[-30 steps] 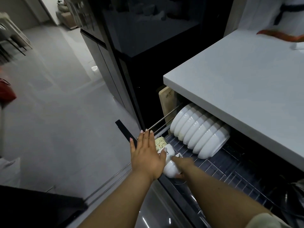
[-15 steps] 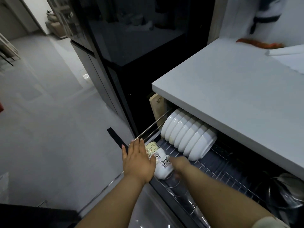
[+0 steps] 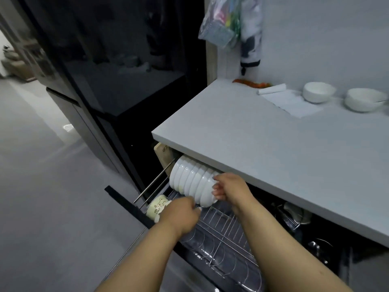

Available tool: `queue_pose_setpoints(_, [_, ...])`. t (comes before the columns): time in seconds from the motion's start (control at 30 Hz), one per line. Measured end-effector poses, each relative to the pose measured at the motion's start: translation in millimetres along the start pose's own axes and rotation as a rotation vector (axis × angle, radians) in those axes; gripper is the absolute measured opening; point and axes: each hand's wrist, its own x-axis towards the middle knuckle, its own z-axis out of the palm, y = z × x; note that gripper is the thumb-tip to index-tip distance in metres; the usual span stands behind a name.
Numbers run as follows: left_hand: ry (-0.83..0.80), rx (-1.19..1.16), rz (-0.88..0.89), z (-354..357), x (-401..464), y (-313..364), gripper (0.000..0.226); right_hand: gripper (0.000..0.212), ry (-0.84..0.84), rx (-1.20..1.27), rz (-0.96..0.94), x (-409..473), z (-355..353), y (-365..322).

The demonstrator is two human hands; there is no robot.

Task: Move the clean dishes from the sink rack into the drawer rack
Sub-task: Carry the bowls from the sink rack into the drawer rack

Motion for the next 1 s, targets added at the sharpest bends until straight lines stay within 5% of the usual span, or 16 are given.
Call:
queue_pose_setpoints(0.37, [0.077,-0.074,0.299,-10,-82,118,0.023,0.018,0.301,0.139,-0.261,-146,-144,-37])
queue_pose_setpoints(1.0, [-0.287,-0.110,0.896,90,-197,345,0.010,0.015,0.893,0.133,-0.301,-350,-376,15])
